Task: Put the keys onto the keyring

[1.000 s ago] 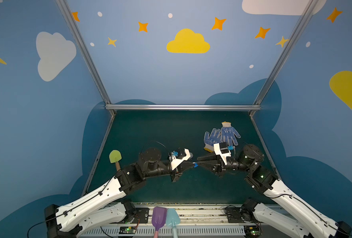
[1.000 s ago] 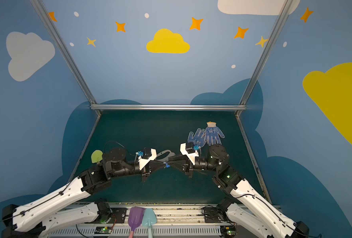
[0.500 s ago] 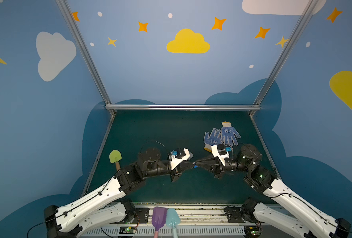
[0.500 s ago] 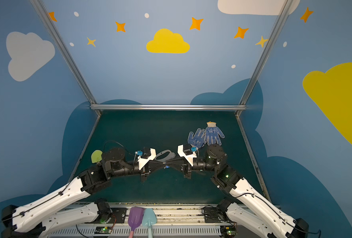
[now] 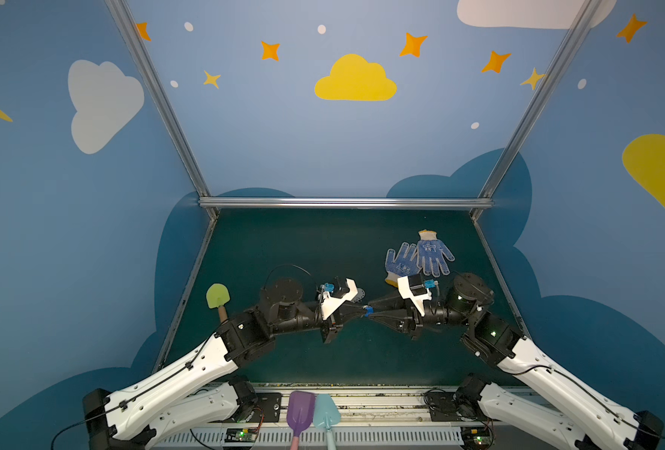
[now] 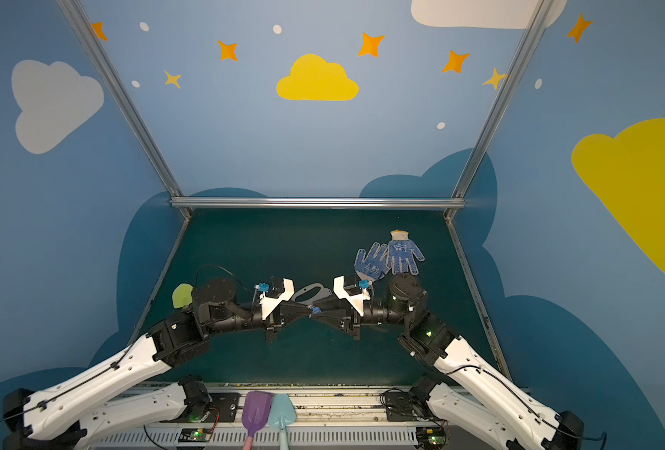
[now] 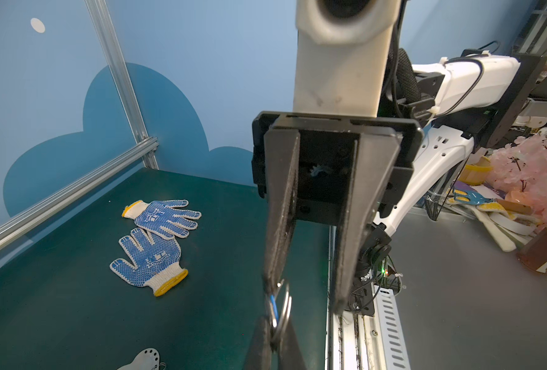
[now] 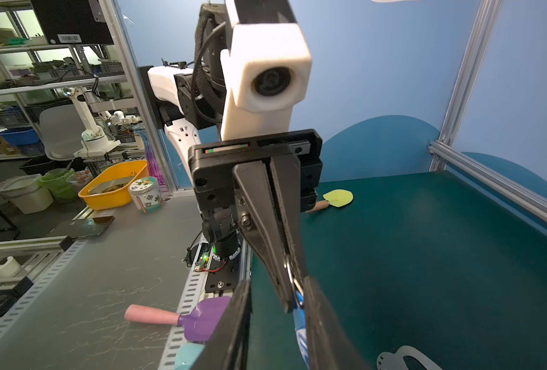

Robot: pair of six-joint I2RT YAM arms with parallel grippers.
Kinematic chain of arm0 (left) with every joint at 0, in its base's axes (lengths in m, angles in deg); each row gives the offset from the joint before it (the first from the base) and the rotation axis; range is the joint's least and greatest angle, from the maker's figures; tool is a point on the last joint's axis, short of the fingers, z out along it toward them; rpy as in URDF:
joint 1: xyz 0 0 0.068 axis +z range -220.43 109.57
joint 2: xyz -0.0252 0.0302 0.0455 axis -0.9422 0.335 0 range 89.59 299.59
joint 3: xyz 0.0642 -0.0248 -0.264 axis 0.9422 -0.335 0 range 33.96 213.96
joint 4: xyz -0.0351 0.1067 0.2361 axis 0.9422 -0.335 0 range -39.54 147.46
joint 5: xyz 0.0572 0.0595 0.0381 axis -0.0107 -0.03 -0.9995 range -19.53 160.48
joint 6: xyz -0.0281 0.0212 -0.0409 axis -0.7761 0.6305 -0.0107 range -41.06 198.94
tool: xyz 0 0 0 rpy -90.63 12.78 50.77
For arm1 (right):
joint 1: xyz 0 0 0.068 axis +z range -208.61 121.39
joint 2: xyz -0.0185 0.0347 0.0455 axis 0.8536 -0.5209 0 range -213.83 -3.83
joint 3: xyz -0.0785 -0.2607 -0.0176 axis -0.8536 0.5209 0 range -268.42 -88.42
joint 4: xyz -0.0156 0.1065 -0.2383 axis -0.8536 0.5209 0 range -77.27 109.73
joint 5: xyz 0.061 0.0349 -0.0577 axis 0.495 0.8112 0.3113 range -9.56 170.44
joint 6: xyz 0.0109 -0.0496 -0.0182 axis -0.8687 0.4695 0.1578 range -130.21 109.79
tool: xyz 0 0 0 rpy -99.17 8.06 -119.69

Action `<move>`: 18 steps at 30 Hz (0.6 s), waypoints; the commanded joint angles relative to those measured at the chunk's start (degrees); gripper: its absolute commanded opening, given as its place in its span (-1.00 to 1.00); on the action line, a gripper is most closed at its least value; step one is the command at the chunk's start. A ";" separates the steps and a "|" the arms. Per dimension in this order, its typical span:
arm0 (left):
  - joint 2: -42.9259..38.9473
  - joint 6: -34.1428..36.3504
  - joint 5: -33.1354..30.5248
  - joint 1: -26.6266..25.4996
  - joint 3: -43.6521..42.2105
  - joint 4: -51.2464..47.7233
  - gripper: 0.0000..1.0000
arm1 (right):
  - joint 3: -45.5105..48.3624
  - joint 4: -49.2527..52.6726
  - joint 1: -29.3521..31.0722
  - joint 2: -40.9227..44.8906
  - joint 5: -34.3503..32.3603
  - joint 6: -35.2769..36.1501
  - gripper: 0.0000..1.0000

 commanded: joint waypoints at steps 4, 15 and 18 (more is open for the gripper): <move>-0.99 -0.29 1.16 0.11 0.97 2.25 -0.92 | -0.75 1.45 0.01 0.58 -4.81 -0.08 -0.35; -0.94 -0.25 1.84 0.15 0.92 2.16 -0.92 | -1.85 2.20 0.08 0.06 -2.63 -0.35 -0.73; -0.80 -0.12 1.88 0.15 1.13 1.74 -0.92 | -1.97 1.99 0.06 0.30 -1.90 -0.06 -0.91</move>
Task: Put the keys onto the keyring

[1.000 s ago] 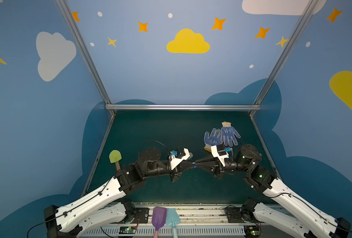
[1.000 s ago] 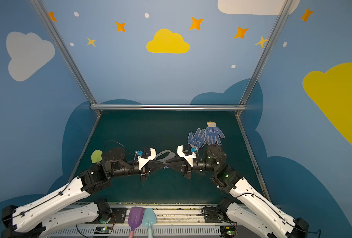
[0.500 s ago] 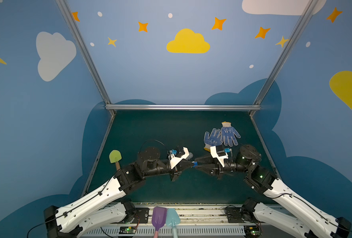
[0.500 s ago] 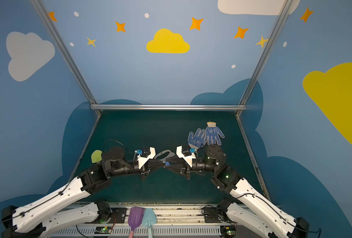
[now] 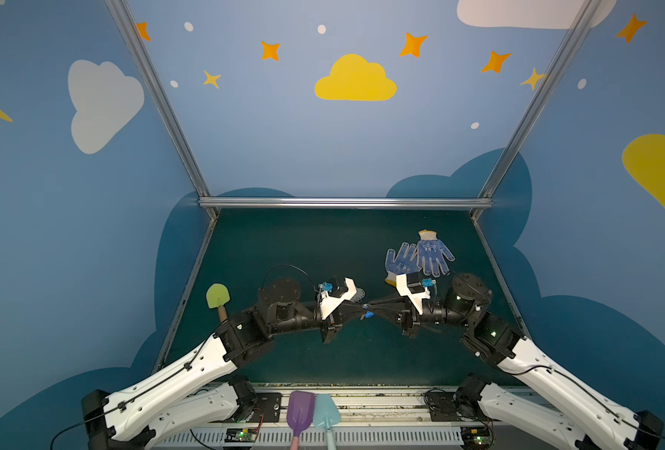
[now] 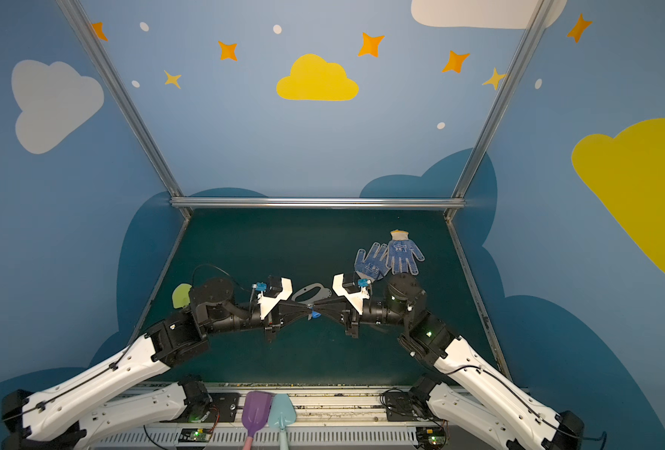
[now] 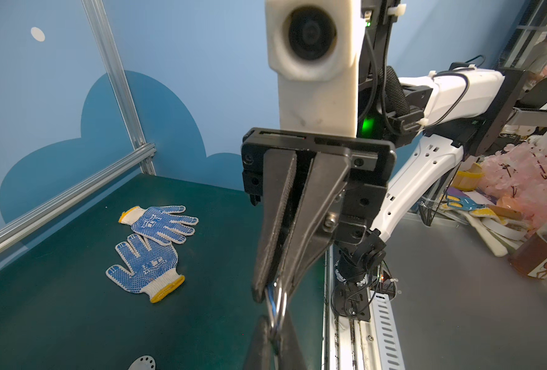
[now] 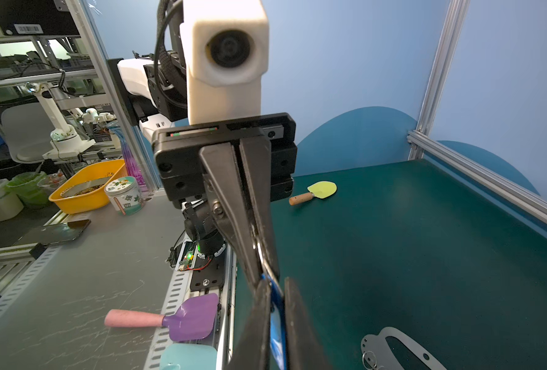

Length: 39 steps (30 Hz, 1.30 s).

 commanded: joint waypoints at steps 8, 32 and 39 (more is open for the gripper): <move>0.32 0.41 0.83 0.01 1.44 0.33 -0.92 | -2.48 1.45 0.41 0.80 2.79 -0.17 -0.91; -6.79 -17.61 -15.71 4.26 -5.32 4.28 0.33 | -3.39 14.50 1.21 3.22 -13.27 10.64 -1.00; 0.49 -26.14 17.15 16.79 3.48 0.07 0.18 | -2.67 11.04 1.20 4.51 -2.05 8.11 -1.00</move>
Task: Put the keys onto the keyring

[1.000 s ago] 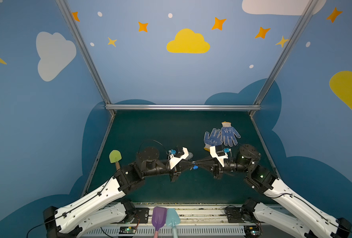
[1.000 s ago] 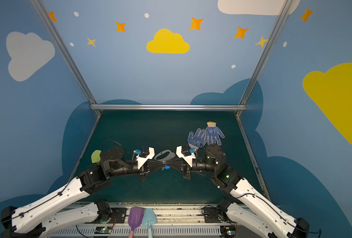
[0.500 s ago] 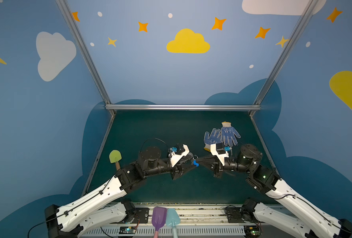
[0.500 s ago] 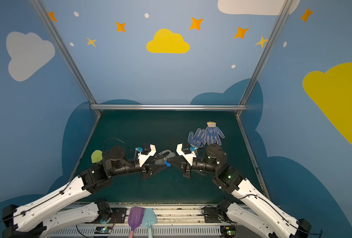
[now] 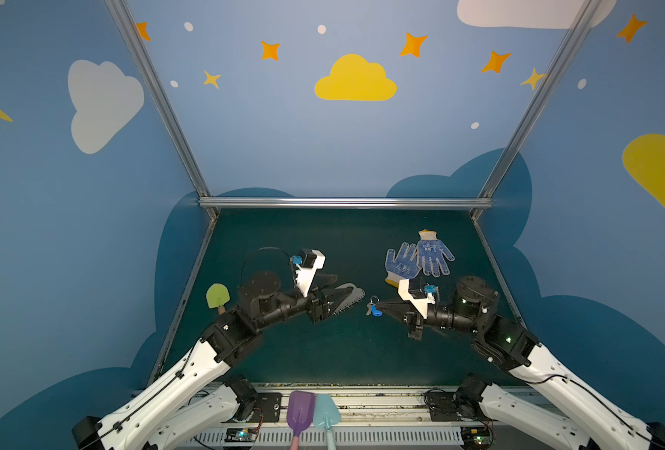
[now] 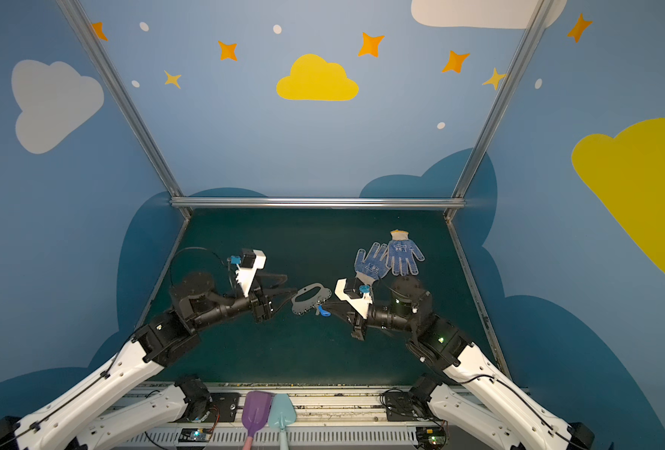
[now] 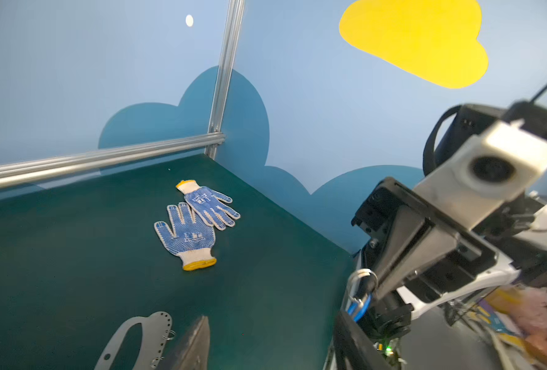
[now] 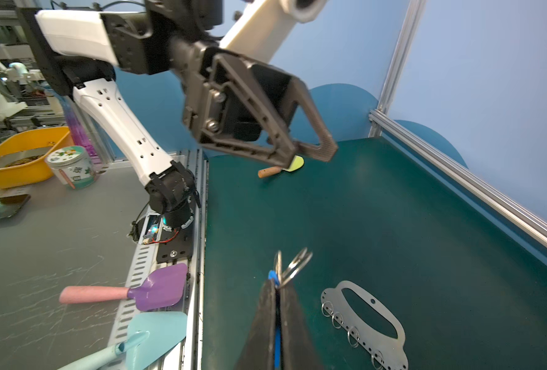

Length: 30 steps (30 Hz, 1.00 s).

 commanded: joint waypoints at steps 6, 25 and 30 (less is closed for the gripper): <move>7.67 -10.01 31.38 4.58 5.91 2.89 0.26 | -1.16 -2.70 0.15 -0.44 12.19 -2.40 -1.00; 13.26 -6.76 38.34 -1.27 10.23 -4.26 0.00 | -1.37 -5.52 -0.66 -1.54 11.61 -4.80 -1.00; 13.62 -5.55 37.96 -1.47 10.89 -5.89 -0.39 | -1.17 -5.49 -0.94 -1.32 10.37 -5.08 -1.00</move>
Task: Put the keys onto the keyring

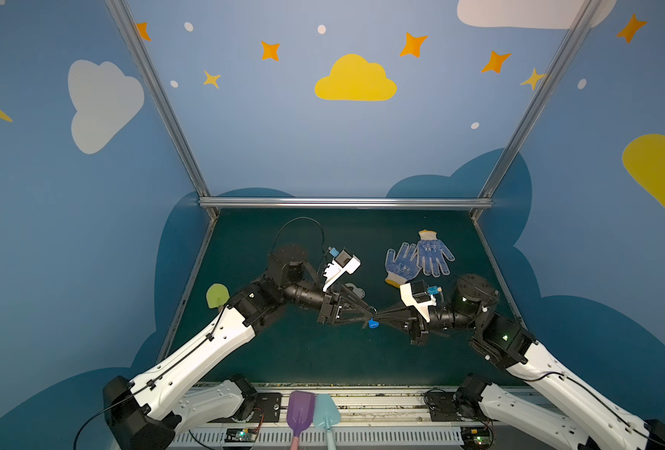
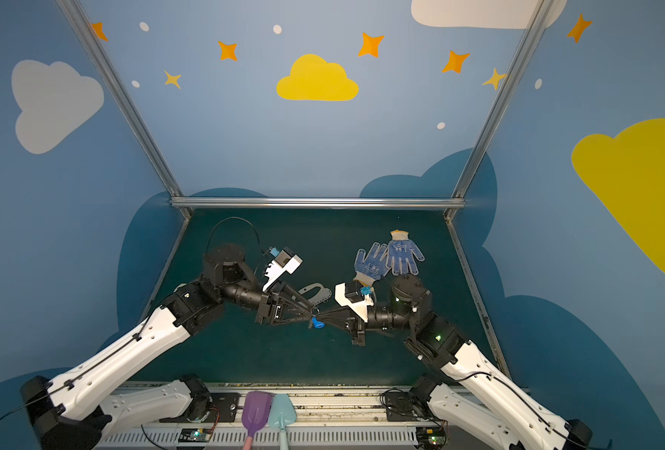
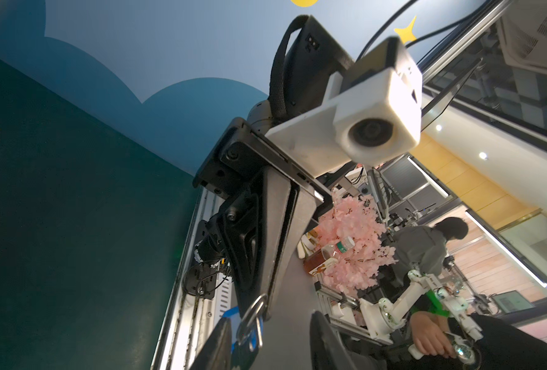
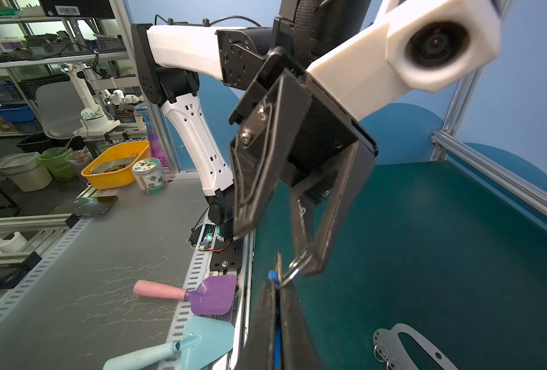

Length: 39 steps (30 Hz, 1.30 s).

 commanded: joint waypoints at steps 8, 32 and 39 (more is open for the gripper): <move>-1.10 3.48 -1.83 -0.18 1.63 -3.33 -0.72 | -1.78 0.28 -0.43 -0.70 -0.46 -1.02 -1.00; -3.43 5.51 -7.91 -0.15 0.82 -3.35 -0.92 | -0.38 -6.91 -0.69 0.36 -1.74 -19.73 -0.37; -3.82 5.16 -8.45 -0.23 0.83 -2.72 -0.92 | -1.09 -6.31 -0.55 -2.41 0.88 -20.79 -0.41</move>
